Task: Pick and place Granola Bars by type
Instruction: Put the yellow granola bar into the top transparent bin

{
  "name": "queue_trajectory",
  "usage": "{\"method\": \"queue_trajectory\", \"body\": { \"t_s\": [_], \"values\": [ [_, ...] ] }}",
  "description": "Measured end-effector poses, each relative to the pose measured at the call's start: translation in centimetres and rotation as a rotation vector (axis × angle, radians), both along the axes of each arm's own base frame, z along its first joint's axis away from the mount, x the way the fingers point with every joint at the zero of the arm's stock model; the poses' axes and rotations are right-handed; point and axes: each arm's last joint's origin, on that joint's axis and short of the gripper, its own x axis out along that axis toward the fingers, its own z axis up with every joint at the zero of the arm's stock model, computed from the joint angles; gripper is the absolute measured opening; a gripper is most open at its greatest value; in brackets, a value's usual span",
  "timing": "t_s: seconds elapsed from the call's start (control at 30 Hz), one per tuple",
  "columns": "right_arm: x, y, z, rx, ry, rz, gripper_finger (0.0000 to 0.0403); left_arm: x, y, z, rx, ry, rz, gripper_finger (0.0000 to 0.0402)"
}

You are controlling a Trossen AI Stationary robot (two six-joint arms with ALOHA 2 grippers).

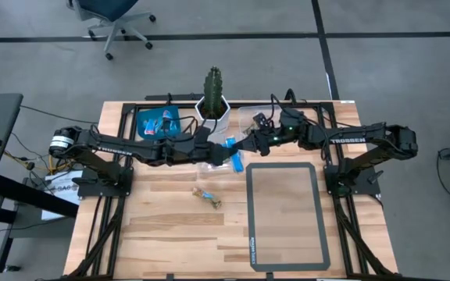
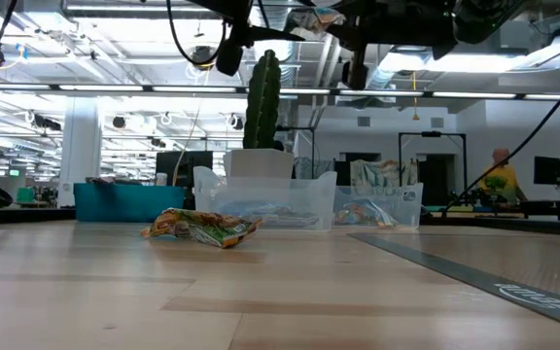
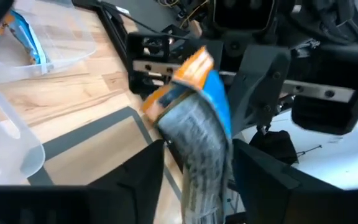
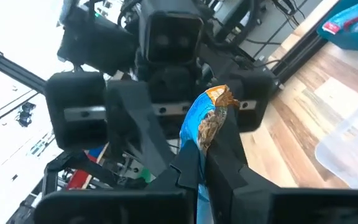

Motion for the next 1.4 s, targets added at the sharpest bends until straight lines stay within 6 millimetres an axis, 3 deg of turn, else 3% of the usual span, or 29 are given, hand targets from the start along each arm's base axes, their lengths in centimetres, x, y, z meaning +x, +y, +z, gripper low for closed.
{"method": "queue_trajectory", "body": {
  "t_s": [0.33,0.7,1.1,1.4],
  "values": [
    [-0.5,-0.4,-1.3,0.004,0.121,0.113,0.0002,0.0,-0.3,-0.2,-0.019,0.016,-0.095,0.0218],
    [-3.4,-4.1,-3.2,-0.028,0.360,0.032,0.0002,-0.2,-0.5,-1.1,-0.061,0.113,-0.162,0.0219],
    [-9.3,-9.4,-2.2,-0.187,0.527,-0.436,0.0002,-0.2,-0.5,-1.2,-0.067,0.122,-0.170,0.0219],
    [-10.7,-11.3,-2.2,-0.238,0.592,-0.634,0.0002,-0.2,-0.6,-1.2,-0.073,0.122,-0.186,0.0218]
  ]
}}
